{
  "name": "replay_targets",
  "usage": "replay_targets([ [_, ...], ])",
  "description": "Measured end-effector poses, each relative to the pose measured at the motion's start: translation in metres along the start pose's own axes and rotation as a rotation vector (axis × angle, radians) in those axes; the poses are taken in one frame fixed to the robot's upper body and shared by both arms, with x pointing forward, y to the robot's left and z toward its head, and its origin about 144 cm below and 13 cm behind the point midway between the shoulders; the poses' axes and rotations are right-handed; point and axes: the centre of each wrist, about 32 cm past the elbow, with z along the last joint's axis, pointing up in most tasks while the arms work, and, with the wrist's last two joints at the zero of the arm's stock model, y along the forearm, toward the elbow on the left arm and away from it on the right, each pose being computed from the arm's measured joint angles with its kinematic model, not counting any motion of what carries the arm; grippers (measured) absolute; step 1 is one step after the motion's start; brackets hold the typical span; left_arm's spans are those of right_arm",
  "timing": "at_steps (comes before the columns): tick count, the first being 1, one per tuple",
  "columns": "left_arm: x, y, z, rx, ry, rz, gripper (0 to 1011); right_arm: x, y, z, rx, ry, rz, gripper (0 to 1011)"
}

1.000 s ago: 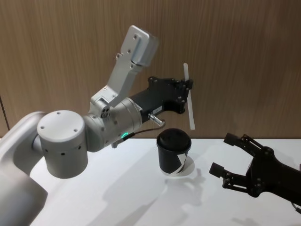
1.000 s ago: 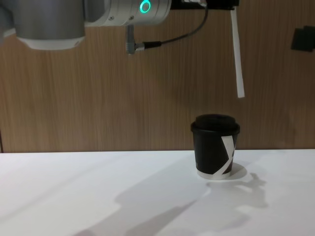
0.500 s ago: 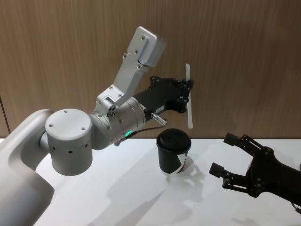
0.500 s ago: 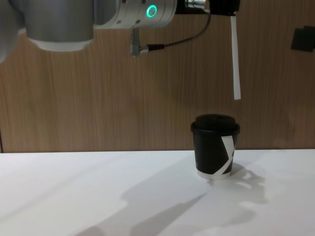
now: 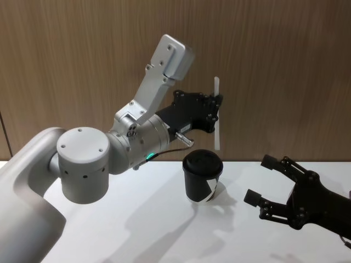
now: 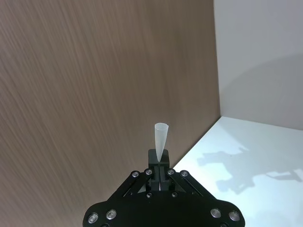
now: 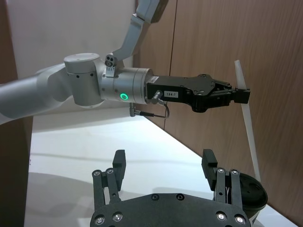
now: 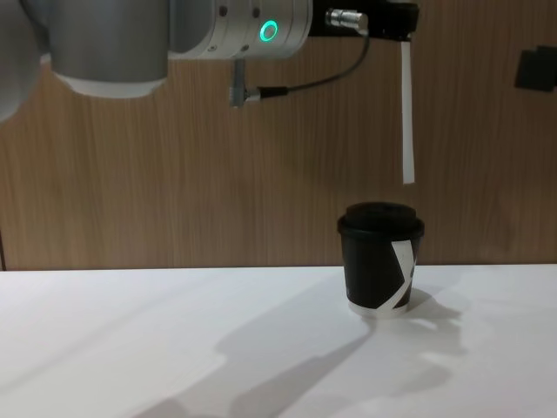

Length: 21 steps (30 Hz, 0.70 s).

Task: Pick up the straw with one hand, pass it to the other hand, and insert it into the cup.

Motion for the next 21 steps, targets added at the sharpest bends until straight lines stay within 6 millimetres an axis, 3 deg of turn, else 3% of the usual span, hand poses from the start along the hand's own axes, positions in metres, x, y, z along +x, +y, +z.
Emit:
replay_targets([
  [21,0.0046,-0.0067,-0.0096,0.026,-0.011,0.021,10,0.0000,0.0000,0.0000,0.000,0.000,0.000,1001],
])
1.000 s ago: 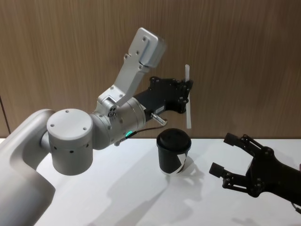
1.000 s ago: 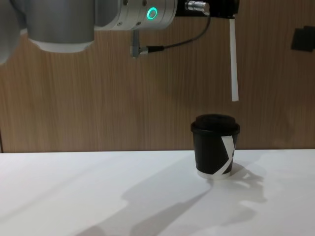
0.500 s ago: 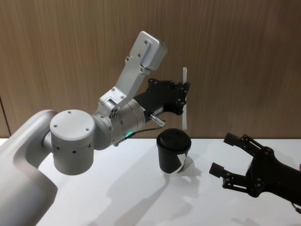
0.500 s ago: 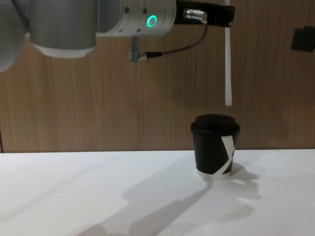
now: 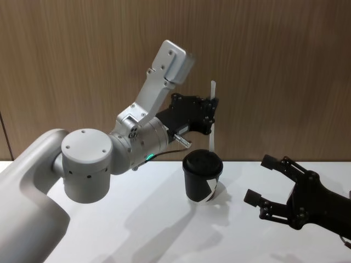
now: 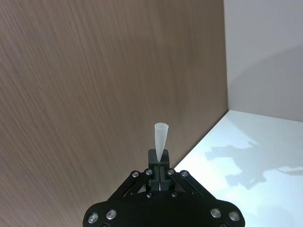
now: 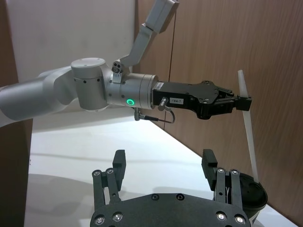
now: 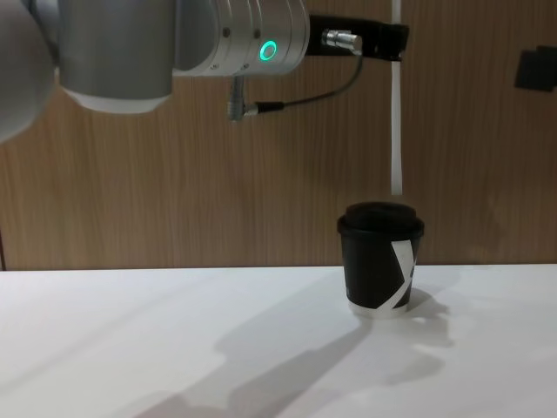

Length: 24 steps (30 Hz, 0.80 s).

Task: Pick up the straw with one hand, pass it to the other hand, and insert it into the cup.

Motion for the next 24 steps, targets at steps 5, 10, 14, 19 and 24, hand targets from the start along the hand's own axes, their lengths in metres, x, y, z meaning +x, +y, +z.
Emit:
replay_targets([
  [5,0.0008,-0.0012,-0.0017,0.002,0.000,0.002,8,0.0000,0.0000,0.0000,0.000,0.000,0.000,1001],
  [10,0.0018,-0.0018,-0.0032,0.004,0.000,0.001,8,0.0000,0.0000,0.0000,0.000,0.000,0.000,1001],
  [14,0.0025,-0.0017,-0.0035,0.005,0.000,-0.001,8,0.0000,0.0000,0.0000,0.000,0.000,0.000,1001],
  [19,0.0031,-0.0014,-0.0040,0.008,0.000,-0.006,10,0.0000,0.0000,0.0000,0.000,0.000,0.000,1001],
  [24,0.0036,-0.0013,-0.0045,0.015,0.001,-0.010,10,0.0000,0.0000,0.0000,0.000,0.000,0.000,1001],
])
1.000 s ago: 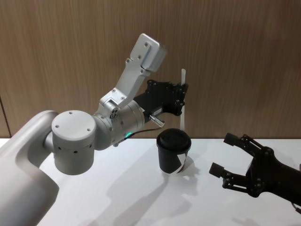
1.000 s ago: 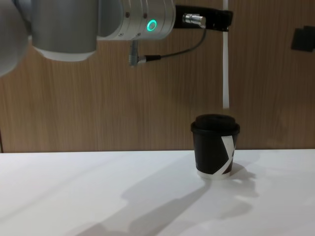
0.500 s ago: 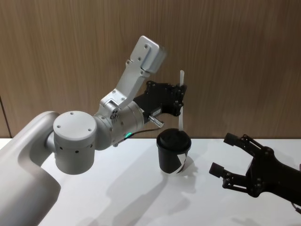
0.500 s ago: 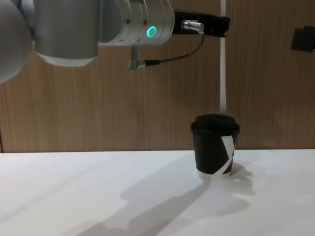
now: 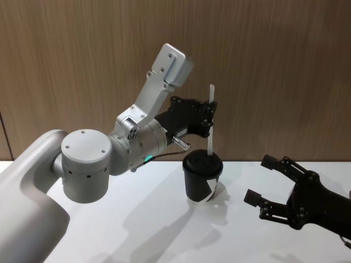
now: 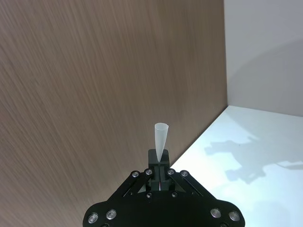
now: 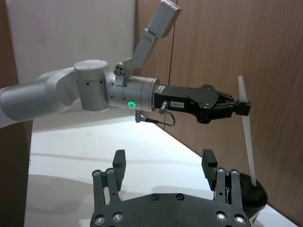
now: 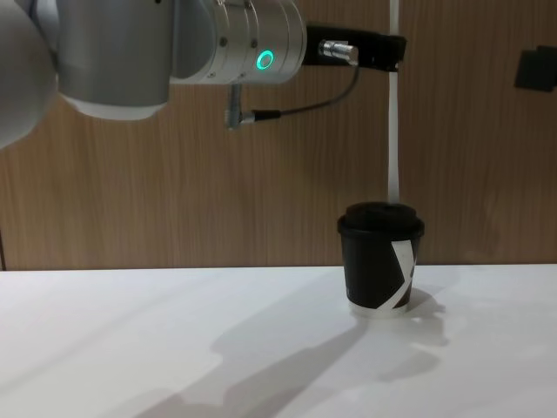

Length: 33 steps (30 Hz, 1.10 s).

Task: Pick up the straw with one hand, pass it to the other hand, and insert it into the cup.

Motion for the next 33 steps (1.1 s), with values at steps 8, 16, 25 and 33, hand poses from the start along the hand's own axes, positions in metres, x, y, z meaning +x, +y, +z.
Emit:
replay_targets([
  [8,0.001,-0.001,-0.001,0.015,-0.005,-0.003,8,0.000,0.000,0.000,0.000,0.000,0.000,1001],
  [16,0.003,-0.005,-0.003,0.028,-0.006,-0.003,8,0.000,0.000,0.000,0.000,0.000,0.000,1001],
  [25,0.005,-0.010,-0.006,0.039,0.005,-0.017,8,0.000,0.000,0.000,0.000,0.000,0.000,1001],
  [33,0.007,-0.013,-0.008,0.053,0.024,-0.036,86,0.000,0.000,0.000,0.000,0.000,0.000,1001],
])
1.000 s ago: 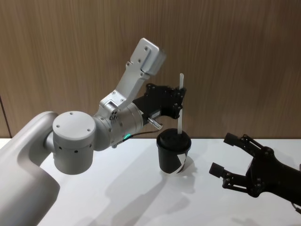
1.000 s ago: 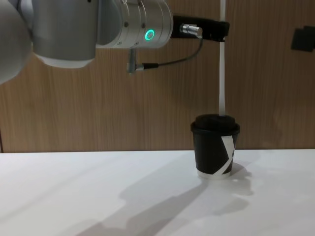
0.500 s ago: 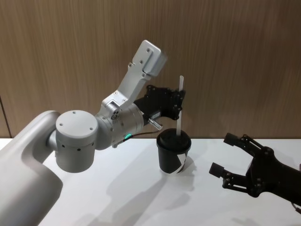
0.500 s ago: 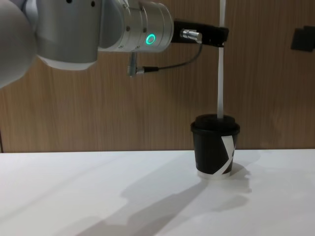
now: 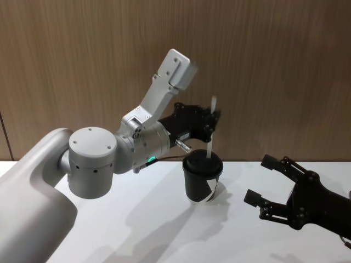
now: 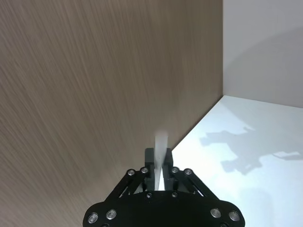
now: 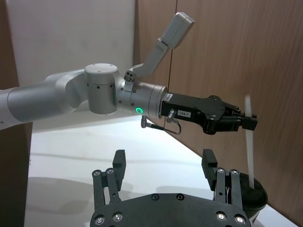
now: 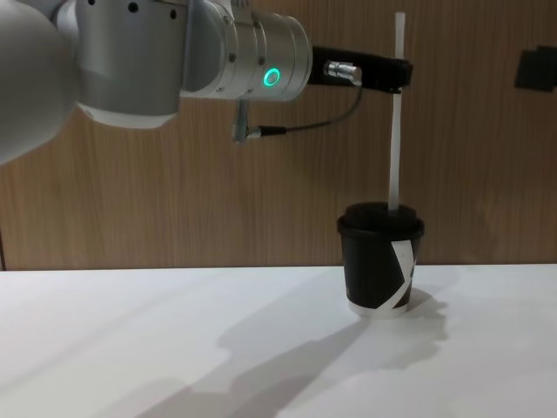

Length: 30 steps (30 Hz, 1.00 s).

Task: Pick up the straw with one hand, pass it to the other hand, and insert it into the cup.

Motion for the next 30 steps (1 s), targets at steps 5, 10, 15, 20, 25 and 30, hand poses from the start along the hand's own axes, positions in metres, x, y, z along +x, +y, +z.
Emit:
replay_targets([
  [5,0.001,-0.001,0.000,0.004,0.007,-0.006,213,0.000,0.000,0.000,0.000,0.000,0.000,1001],
  [10,0.001,-0.002,-0.001,0.007,0.012,-0.012,389,0.000,0.000,0.000,0.000,0.000,0.000,1001],
  [15,0.001,-0.003,-0.001,0.009,0.015,-0.014,530,0.000,0.000,0.000,0.000,0.000,0.000,1001],
  [20,0.001,-0.003,-0.001,0.010,0.017,-0.015,692,0.000,0.000,0.000,0.000,0.000,0.000,1001],
  [25,0.000,0.001,-0.004,0.002,0.022,-0.015,845,0.000,0.001,0.001,0.005,0.000,-0.003,1001],
  [30,0.000,0.010,-0.009,-0.016,0.027,-0.009,979,0.000,0.004,0.004,0.019,0.008,-0.020,1001],
])
